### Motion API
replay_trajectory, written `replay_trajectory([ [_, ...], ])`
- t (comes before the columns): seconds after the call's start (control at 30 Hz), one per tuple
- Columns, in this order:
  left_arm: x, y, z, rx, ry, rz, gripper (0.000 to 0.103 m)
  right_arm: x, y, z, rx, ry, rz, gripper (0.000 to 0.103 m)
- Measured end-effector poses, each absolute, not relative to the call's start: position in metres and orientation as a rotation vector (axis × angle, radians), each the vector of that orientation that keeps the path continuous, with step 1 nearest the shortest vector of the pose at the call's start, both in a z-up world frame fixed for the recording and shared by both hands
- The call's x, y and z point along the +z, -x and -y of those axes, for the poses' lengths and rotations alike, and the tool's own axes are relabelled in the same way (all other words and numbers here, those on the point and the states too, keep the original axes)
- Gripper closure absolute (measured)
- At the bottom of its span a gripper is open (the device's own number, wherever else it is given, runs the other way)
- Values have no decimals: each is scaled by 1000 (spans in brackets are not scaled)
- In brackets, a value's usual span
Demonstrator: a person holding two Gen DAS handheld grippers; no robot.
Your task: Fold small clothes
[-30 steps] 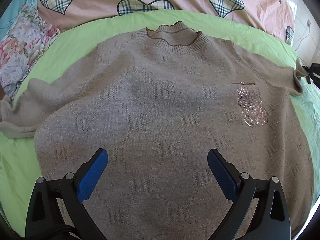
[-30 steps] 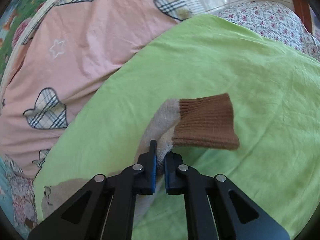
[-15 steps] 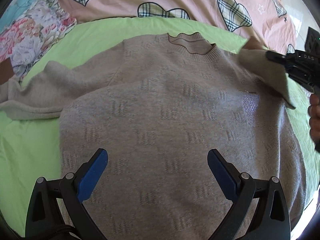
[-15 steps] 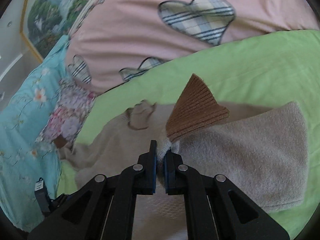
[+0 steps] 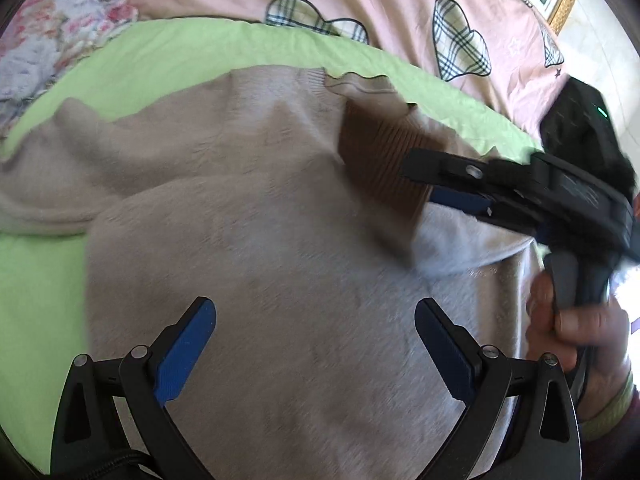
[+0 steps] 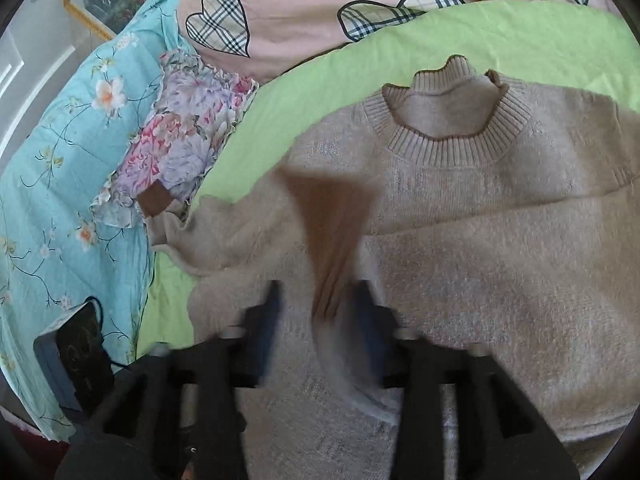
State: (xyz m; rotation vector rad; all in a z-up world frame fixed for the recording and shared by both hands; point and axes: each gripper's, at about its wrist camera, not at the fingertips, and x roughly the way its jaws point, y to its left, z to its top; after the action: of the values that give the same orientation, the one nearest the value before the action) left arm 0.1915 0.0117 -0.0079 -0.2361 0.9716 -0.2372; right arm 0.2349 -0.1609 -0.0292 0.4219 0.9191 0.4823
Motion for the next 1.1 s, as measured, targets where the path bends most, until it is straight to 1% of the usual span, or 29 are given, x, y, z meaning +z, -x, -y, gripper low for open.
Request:
replay_trajectory([
  [0.27, -23, -249, 18, -290, 306, -1009, 3, -4, -183, 217, 348, -502, -813, 44],
  [0.33, -23, -258, 17, -272, 328, -994, 8, 0, -164, 233, 305, -515, -793, 44],
  [0.37, -22, -261, 16, -263, 327, -977, 25, 2, -158, 239, 293, -524, -787, 44],
  [0.4, -21, -262, 16, -262, 311, -966, 61, 3, -149, 247, 273, -535, -777, 44],
  [0.43, -20, -264, 17, -269, 292, -970, 85, 4, -144, 252, 258, -543, -771, 44],
  [0.47, -18, -264, 15, -274, 288, -973, 98, 5, -137, 259, 239, -555, -763, 44],
  [0.6, 16, -246, -6, -238, 226, -812, 99, 11, -117, 293, 135, -577, -707, 44],
  [0.7, 9, -259, -26, -132, 180, -845, 100, 11, -115, 321, 29, -562, -710, 44],
  [0.87, 15, -259, -44, -91, 205, -803, 99, 7, -133, 355, -65, -519, -736, 44],
  [1.1, 6, -261, -39, -77, 169, -832, 99, -18, -203, 364, -54, -436, -859, 44],
])
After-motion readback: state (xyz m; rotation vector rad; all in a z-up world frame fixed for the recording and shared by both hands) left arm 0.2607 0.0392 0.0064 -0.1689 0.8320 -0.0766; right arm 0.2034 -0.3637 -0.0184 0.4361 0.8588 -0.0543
